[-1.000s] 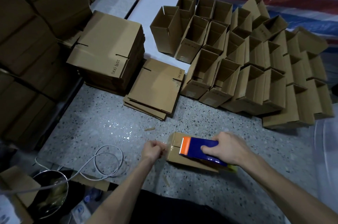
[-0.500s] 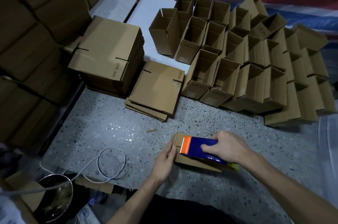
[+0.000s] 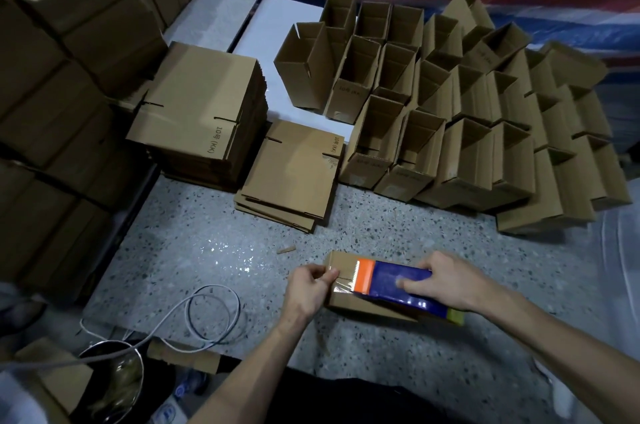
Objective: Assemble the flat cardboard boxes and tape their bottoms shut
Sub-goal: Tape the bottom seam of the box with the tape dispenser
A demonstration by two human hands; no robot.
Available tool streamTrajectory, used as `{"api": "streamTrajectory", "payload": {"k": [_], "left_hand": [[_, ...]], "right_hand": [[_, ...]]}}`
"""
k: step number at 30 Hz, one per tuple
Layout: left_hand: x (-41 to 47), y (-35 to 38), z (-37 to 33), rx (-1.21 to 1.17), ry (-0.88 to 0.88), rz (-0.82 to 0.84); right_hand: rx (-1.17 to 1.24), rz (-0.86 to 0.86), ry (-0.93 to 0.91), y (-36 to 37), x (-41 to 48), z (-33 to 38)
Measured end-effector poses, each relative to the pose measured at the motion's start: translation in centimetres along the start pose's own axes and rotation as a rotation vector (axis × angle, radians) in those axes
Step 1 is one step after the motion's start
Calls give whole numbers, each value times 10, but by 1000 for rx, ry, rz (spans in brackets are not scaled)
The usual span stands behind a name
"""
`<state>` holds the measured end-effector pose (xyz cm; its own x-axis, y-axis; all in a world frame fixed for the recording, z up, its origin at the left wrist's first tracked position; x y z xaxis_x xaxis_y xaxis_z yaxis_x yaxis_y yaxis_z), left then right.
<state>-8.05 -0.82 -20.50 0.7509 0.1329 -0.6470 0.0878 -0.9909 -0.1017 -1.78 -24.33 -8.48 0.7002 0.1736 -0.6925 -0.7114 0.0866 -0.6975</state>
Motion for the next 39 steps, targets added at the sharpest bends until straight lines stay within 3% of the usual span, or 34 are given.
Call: {"api": "streamTrajectory", "payload": {"k": [9, 15, 20, 28, 34, 39], "left_hand": [[-3, -3, 3, 89, 81, -64], [0, -4, 5, 104, 79, -56], [1, -3, 4, 77, 63, -67], [5, -4, 8, 39, 20, -91], [1, -2, 6, 19, 20, -121], [-1, -1, 5, 44, 28, -120]], "right_hand": [[124, 10, 92, -11, -23, -128], [165, -1, 50, -6, -34, -170], [187, 4, 156, -11, -53, -205], [-157, 66, 274, 8, -15, -149], [-183, 14, 248, 35, 26, -79], [-235, -30, 284, 31, 41, -65]]}}
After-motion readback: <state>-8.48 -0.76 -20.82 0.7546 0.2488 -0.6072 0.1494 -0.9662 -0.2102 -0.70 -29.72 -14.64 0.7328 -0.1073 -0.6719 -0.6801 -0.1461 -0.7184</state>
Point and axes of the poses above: each hand's wrist, its own x-axis towards the middle knuckle, its own y-axis out of the palm, z = x × y, the point moved 5 cm from there along x, towards the middle knuckle, and after that the axes turned 5 degrees about -x, right-handed, at the moved point
